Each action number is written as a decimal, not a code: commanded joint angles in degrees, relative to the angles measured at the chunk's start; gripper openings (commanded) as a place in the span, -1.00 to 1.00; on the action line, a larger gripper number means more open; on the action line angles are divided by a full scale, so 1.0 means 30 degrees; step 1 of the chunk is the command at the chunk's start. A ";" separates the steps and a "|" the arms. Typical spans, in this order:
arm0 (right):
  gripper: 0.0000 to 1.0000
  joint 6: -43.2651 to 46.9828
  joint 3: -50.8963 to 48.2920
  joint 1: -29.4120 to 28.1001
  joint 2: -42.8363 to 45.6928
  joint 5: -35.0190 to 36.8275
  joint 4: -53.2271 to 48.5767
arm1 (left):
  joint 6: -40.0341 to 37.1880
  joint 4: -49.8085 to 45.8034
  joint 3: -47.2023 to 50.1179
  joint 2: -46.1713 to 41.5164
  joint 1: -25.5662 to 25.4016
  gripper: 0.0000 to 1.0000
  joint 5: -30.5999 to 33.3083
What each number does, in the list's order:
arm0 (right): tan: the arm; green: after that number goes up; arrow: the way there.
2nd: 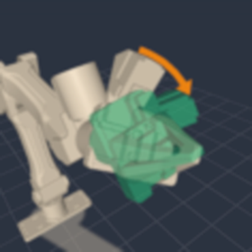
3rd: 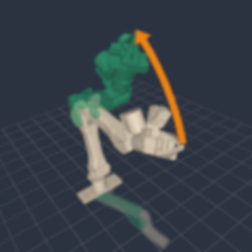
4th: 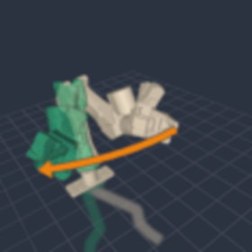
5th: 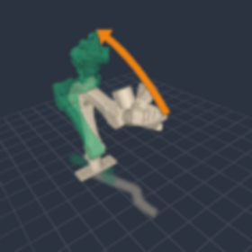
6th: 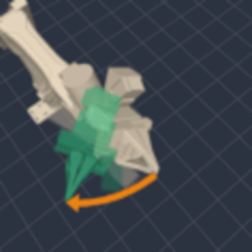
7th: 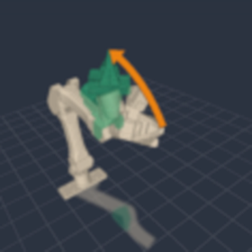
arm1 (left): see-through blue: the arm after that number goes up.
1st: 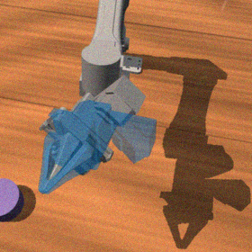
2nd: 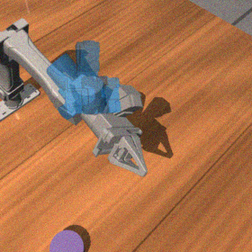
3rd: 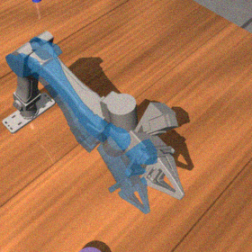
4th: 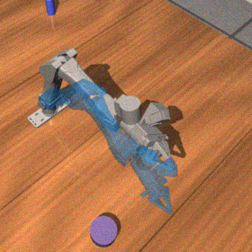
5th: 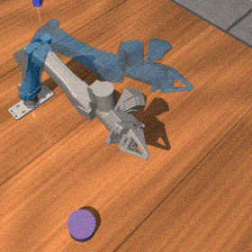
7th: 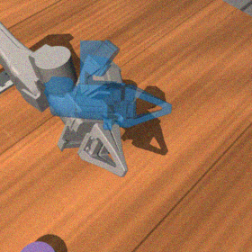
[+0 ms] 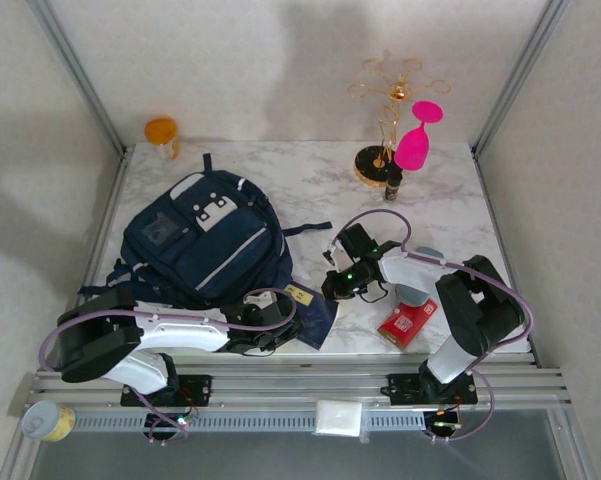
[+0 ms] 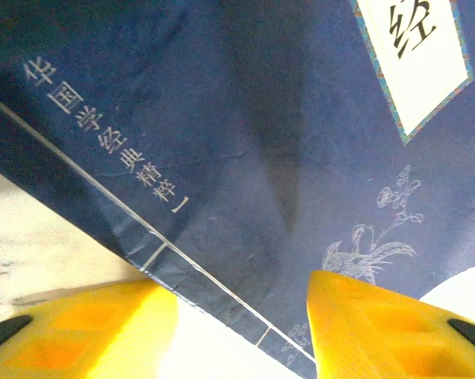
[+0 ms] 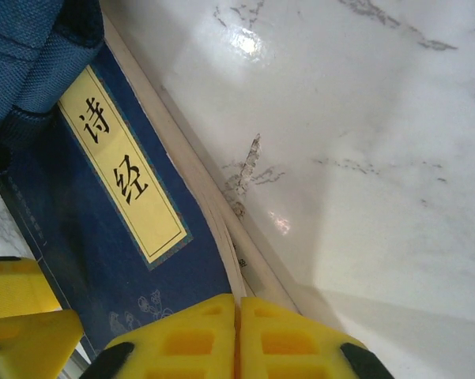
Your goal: Pack the student bag
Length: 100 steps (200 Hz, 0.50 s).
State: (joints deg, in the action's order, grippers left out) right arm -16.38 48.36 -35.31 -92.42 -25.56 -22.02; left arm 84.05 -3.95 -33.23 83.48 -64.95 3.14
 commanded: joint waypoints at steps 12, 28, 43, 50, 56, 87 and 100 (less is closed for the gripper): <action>-1.00 -0.0672 -0.0944 0.0901 0.1538 -0.1173 -0.0414 | 0.0314 0.5705 -0.0164 0.1272 0.0468 0.13 0.1900; -1.00 -0.0965 -0.1191 0.1508 0.2480 -0.1612 -0.0360 | 0.0228 0.5826 -0.0334 0.0958 0.0468 0.22 0.1855; -1.00 -0.1294 -0.1337 0.2103 0.3545 -0.1945 -0.0389 | 0.0270 0.6021 -0.0352 0.0517 0.0468 0.25 0.1848; -1.00 -0.1562 -0.1432 0.2506 0.4081 -0.2188 -0.0343 | 0.0255 0.6050 -0.0391 0.0319 0.0482 0.27 0.1854; -1.00 -0.1843 -0.1520 0.2887 0.4533 -0.2564 -0.0240 | 0.0262 0.6061 -0.0434 0.0127 0.0488 0.28 0.1856; -1.00 -0.3343 -0.1069 0.4398 0.6716 -0.3878 -0.0100 | 0.0291 0.6869 -0.0348 -0.1004 0.0886 0.42 0.1796; -1.00 -0.3819 -0.0596 0.4885 0.7625 -0.4290 -0.0175 | 0.0097 0.7053 -0.0456 -0.1566 0.1071 0.48 0.1809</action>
State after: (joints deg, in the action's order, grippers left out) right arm -23.51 44.18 -22.79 -74.19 -33.98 -22.74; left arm 84.14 7.51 -33.23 81.73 -63.11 4.82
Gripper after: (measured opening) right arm 0.052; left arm 0.720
